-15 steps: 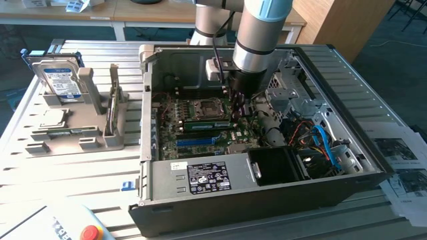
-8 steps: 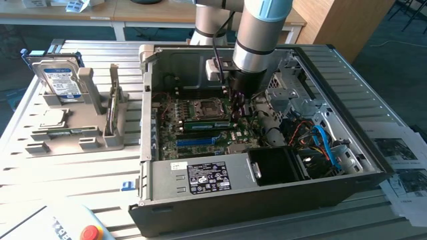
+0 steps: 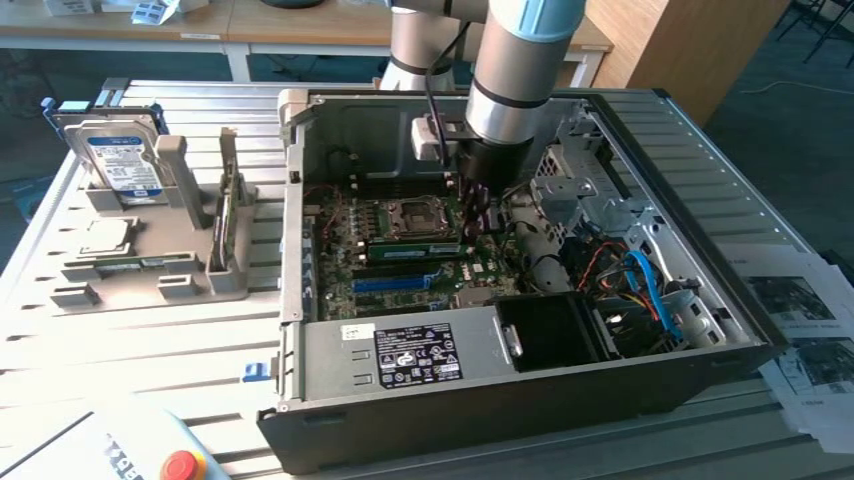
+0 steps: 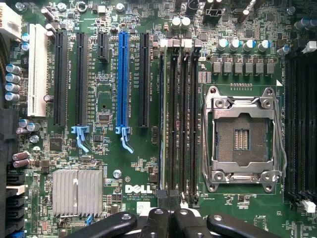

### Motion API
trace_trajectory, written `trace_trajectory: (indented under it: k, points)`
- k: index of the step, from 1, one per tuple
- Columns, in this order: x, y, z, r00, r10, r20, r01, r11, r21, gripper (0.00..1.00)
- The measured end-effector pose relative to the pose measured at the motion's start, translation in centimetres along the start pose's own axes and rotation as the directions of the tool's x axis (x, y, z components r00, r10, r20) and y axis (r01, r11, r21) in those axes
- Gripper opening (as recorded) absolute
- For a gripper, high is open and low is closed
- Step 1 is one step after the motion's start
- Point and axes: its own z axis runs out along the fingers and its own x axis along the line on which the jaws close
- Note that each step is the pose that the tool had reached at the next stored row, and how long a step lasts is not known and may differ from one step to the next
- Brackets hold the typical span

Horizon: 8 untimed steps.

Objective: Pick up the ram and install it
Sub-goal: 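Press down the ram until it locks into place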

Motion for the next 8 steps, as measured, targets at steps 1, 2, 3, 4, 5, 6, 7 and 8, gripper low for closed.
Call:
trace_trajectory:
  k: [1,2,3,4,5,6,7,8]
  points:
    - [0.00,0.00,-0.06,1.0000,0.000,-0.0001,0.000,1.0000,-0.0001,0.10]
    - [0.00,0.00,-0.12,1.0000,0.000,-0.0002,0.000,1.0000,-0.0004,0.10]
    - [0.01,-0.01,-0.18,1.0000,0.000,-0.0002,0.000,1.0000,-0.0005,0.10]
    - [0.01,-0.01,-0.25,1.0000,0.000,-0.0002,0.000,1.0000,-0.0007,0.10]
    - [0.01,-0.01,-0.32,1.0000,0.000,-0.0002,0.000,1.0000,-0.0009,0.10]
    - [0.01,-0.01,-0.39,1.0000,0.000,-0.0002,0.000,1.0000,-0.0011,0.10]
    - [0.01,-0.02,-0.47,1.0000,0.000,-0.0002,0.000,1.0000,-0.0014,0.10]
    - [0.01,-0.02,-0.54,1.0000,0.000,-0.0002,0.000,1.0000,-0.0016,0.10]
